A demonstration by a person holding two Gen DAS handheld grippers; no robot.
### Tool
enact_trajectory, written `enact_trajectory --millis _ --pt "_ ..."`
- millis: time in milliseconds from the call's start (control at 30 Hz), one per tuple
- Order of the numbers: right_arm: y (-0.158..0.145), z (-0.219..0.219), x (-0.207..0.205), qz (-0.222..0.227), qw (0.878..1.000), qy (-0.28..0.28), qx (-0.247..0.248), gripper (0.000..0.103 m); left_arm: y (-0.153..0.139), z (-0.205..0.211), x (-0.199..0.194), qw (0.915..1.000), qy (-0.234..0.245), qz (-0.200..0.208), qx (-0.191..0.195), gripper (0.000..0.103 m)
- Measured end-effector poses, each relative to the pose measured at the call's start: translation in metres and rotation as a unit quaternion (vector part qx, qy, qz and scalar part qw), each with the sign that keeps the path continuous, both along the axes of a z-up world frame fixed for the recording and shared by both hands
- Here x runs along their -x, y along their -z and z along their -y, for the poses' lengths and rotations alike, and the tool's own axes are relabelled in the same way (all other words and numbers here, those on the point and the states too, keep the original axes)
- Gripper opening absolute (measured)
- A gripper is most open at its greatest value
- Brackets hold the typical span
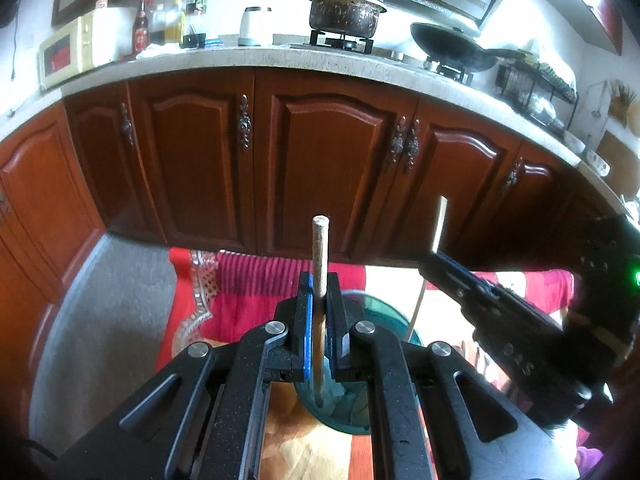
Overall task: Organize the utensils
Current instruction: 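Carry both chopsticks over the white cup and open both tools to drop them in, then move both open tools back over the remaining utensils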
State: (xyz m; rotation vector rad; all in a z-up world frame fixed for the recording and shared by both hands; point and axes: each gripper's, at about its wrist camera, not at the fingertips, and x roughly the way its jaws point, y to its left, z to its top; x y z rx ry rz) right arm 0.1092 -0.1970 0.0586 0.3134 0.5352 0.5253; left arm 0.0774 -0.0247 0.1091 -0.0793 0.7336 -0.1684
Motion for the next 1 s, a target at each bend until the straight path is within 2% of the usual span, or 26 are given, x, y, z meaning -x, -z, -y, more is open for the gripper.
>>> enact_trajectory --millis 133,233,367,467,500,533,567,767,1000 --pt "0.01 0.001 0.01 -0.019 1.0 -0.007 0.022 0.005 0.001 0.005 0.004 1.0 0.002 -0.003 -0.003 0.005" --pt "0.022 0.004 0.01 -0.06 0.998 -0.012 0.024 0.005 0.002 0.008 0.005 0.9999 0.002 -0.009 -0.007 0.005" --pt "0.03 0.011 0.014 -0.087 0.996 -0.01 0.032 0.005 0.006 0.006 0.005 0.9997 -0.008 -0.024 -0.005 0.007" --pt "0.029 0.02 0.02 -0.092 0.995 -0.003 0.032 0.011 0.007 0.003 0.009 0.9995 -0.012 -0.029 0.001 0.025" --pt "0.028 0.023 0.022 -0.094 0.995 -0.001 0.029 0.02 0.007 0.003 0.01 0.9995 -0.013 -0.029 0.001 0.032" --pt "0.027 0.025 0.024 -0.095 0.995 0.0 0.026 0.027 0.007 0.003 0.013 0.9995 -0.013 -0.029 0.001 0.034" --pt "0.026 0.028 0.027 -0.095 0.995 0.002 0.026 0.028 0.007 0.003 0.014 0.9995 -0.013 -0.029 0.001 0.034" --pt "0.019 0.034 0.043 -0.099 0.995 0.003 0.026 0.028 0.007 0.009 0.027 0.9994 -0.012 -0.034 -0.005 0.035" --pt "0.003 0.04 0.073 -0.081 0.995 0.018 0.057 0.029 -0.001 0.022 0.052 0.9997 -0.007 -0.016 -0.016 0.036"
